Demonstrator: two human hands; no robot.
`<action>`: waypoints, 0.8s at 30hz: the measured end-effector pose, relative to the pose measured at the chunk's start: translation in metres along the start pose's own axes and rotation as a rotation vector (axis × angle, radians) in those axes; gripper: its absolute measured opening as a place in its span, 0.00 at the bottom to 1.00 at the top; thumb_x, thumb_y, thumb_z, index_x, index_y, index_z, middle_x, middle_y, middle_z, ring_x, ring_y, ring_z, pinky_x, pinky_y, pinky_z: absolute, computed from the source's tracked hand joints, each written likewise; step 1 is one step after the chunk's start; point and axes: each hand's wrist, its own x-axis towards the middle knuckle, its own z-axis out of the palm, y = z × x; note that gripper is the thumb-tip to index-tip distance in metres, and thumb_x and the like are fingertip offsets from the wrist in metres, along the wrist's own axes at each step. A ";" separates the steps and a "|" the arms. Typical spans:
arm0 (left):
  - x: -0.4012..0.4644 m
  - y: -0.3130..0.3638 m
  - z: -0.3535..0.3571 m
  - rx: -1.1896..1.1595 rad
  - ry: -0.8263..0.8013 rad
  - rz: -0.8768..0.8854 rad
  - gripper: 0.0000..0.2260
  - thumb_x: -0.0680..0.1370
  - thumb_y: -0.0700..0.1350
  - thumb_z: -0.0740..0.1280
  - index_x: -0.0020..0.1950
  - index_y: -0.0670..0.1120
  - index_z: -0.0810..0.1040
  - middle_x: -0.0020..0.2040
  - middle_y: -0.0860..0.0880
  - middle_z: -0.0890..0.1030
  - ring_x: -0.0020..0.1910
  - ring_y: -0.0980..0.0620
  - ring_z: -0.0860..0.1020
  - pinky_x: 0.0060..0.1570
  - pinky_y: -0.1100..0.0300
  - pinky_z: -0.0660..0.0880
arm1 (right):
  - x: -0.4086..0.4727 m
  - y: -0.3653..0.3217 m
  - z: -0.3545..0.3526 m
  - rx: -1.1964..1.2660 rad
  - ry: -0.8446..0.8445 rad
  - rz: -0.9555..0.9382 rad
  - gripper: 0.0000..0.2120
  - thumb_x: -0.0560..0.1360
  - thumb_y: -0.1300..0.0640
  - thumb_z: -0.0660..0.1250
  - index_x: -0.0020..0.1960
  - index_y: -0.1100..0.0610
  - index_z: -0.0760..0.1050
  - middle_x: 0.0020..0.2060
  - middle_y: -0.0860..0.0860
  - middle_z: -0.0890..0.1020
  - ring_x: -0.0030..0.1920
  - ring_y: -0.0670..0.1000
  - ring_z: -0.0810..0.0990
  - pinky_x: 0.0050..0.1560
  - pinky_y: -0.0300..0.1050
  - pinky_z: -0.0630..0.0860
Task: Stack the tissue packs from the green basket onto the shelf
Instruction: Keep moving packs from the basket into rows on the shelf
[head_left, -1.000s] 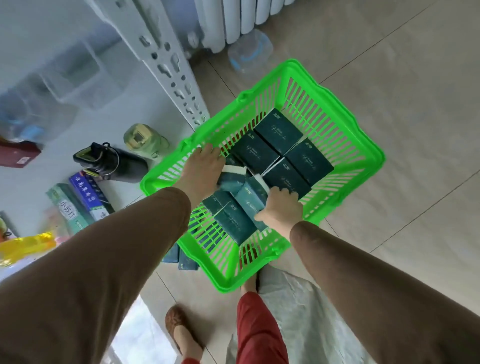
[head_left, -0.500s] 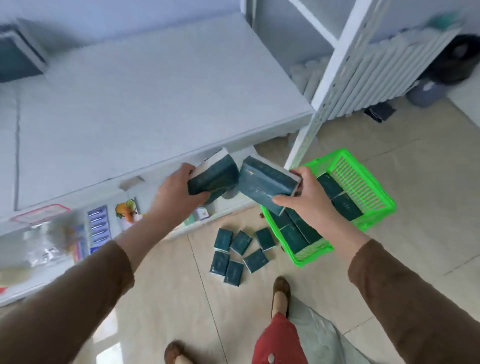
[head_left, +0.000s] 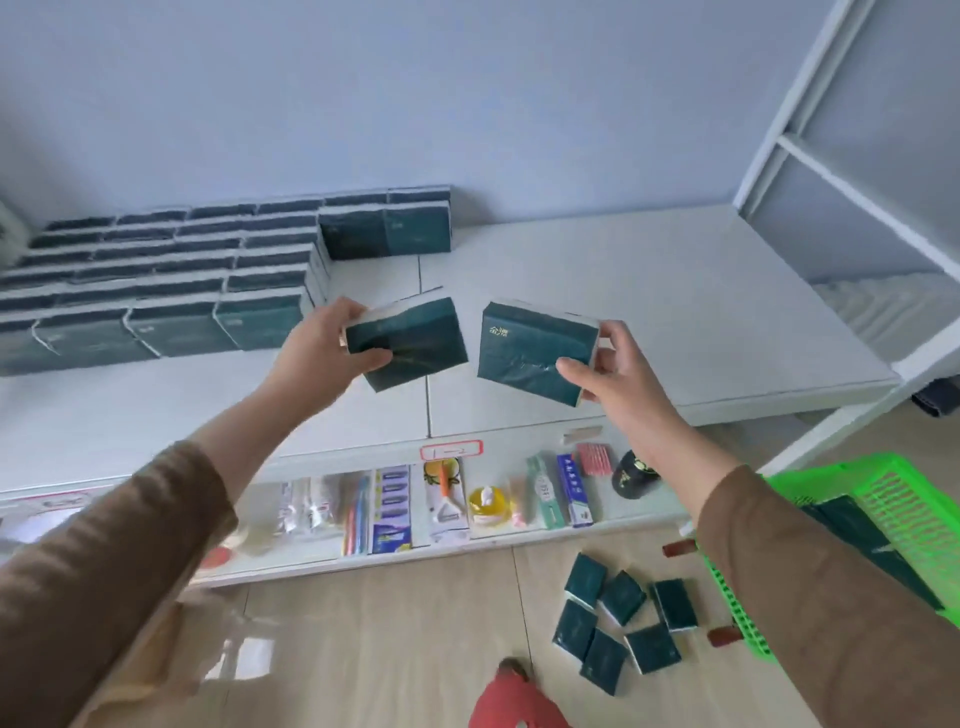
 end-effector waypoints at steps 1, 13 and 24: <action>0.014 -0.012 -0.007 0.012 0.015 -0.008 0.22 0.71 0.50 0.76 0.62 0.49 0.74 0.57 0.50 0.75 0.53 0.48 0.75 0.48 0.56 0.70 | 0.015 0.000 0.012 -0.018 -0.007 -0.005 0.18 0.71 0.52 0.76 0.55 0.43 0.71 0.54 0.57 0.83 0.53 0.56 0.84 0.47 0.50 0.82; 0.218 -0.094 -0.014 0.155 0.043 -0.027 0.22 0.70 0.47 0.77 0.61 0.49 0.75 0.55 0.53 0.74 0.51 0.51 0.73 0.49 0.57 0.69 | 0.220 0.019 0.081 -0.158 -0.047 0.031 0.17 0.72 0.59 0.75 0.58 0.54 0.74 0.55 0.51 0.83 0.58 0.52 0.80 0.60 0.49 0.75; 0.298 -0.146 0.008 0.403 0.022 0.010 0.21 0.72 0.46 0.76 0.62 0.45 0.76 0.57 0.45 0.74 0.57 0.43 0.69 0.56 0.51 0.69 | 0.326 0.036 0.127 -0.224 -0.133 0.050 0.18 0.74 0.60 0.74 0.60 0.50 0.71 0.54 0.46 0.81 0.54 0.43 0.78 0.45 0.31 0.71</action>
